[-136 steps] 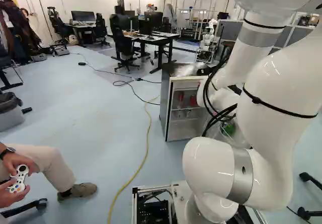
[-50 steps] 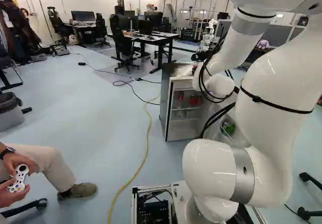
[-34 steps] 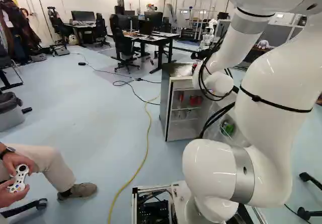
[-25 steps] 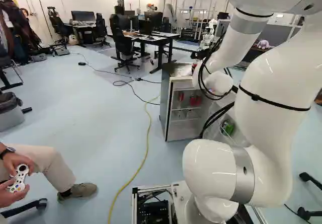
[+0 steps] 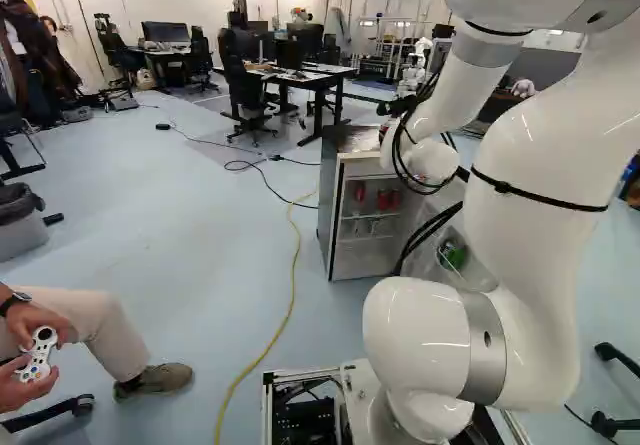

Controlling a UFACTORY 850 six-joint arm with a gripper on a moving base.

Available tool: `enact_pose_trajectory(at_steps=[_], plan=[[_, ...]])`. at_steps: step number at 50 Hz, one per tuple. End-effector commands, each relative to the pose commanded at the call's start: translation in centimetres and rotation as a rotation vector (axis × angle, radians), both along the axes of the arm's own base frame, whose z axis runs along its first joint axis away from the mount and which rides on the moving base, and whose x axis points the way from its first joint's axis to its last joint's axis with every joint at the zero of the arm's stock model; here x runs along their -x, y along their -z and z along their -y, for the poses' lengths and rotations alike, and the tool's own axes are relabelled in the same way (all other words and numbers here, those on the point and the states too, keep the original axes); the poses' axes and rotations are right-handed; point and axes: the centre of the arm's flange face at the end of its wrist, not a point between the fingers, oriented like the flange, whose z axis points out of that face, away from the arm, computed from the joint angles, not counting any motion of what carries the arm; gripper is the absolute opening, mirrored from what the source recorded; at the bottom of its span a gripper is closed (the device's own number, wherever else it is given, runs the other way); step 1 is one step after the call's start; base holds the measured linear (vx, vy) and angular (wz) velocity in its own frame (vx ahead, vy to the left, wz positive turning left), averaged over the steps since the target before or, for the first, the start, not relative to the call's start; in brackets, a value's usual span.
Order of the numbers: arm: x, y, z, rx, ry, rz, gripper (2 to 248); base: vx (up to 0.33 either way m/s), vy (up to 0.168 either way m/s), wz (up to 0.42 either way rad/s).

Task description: Grab a drink from the fridge

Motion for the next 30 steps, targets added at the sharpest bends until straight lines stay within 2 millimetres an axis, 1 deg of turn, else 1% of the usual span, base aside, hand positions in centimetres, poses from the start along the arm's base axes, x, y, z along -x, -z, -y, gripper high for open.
enact_pose_trajectory(at_steps=[30], plan=[[-2.8, 0.6, 0.3, -0.002, -0.009, -0.038, 87, 0.000, 0.000, 0.000]])
